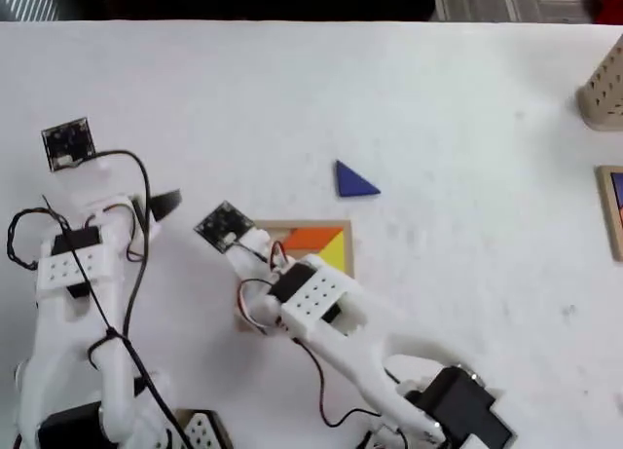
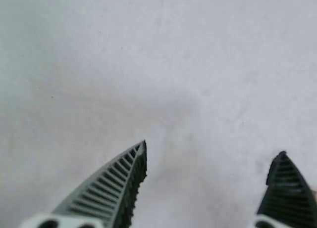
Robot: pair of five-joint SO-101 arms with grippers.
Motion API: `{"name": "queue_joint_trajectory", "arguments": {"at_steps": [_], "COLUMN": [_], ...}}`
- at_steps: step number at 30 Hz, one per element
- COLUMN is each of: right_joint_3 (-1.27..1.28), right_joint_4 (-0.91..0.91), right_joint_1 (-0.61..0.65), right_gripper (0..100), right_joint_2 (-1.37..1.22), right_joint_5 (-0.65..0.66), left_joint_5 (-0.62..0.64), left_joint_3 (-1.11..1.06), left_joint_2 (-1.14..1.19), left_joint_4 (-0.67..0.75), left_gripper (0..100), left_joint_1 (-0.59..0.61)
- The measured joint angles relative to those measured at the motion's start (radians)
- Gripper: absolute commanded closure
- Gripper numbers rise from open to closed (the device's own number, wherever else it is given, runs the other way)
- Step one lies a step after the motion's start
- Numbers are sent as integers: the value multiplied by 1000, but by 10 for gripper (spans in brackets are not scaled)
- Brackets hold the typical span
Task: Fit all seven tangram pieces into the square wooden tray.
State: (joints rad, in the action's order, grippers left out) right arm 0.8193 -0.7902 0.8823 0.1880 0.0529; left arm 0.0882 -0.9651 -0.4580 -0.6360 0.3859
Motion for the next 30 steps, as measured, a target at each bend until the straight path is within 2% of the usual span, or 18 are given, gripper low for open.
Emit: {"name": "queue_joint_trajectory", "arguments": {"at_steps": [5,10,18,22,26,30], "right_joint_3": [-6,-6,-6,-6,-6,-6], "right_joint_4": [-38,-100,-91,-37,-23,-12], "right_joint_1": [2,-12,-292,-433,-480,-486], "right_gripper": [981,981,974,886,798,784], "right_joint_2": [11,138,193,180,147,140], "right_joint_5": [0,0,-32,-63,-68,-68], "left_joint_5": [0,0,0,0,0,0], "left_joint_3": [0,0,0,0,0,0], "left_joint_2": [0,0,0,0,0,0], "left_joint_4": [0,0,0,0,0,0], "left_gripper": [623,623,623,623,623,623], "left_joint_1": [0,0,0,0,0,-2]}}
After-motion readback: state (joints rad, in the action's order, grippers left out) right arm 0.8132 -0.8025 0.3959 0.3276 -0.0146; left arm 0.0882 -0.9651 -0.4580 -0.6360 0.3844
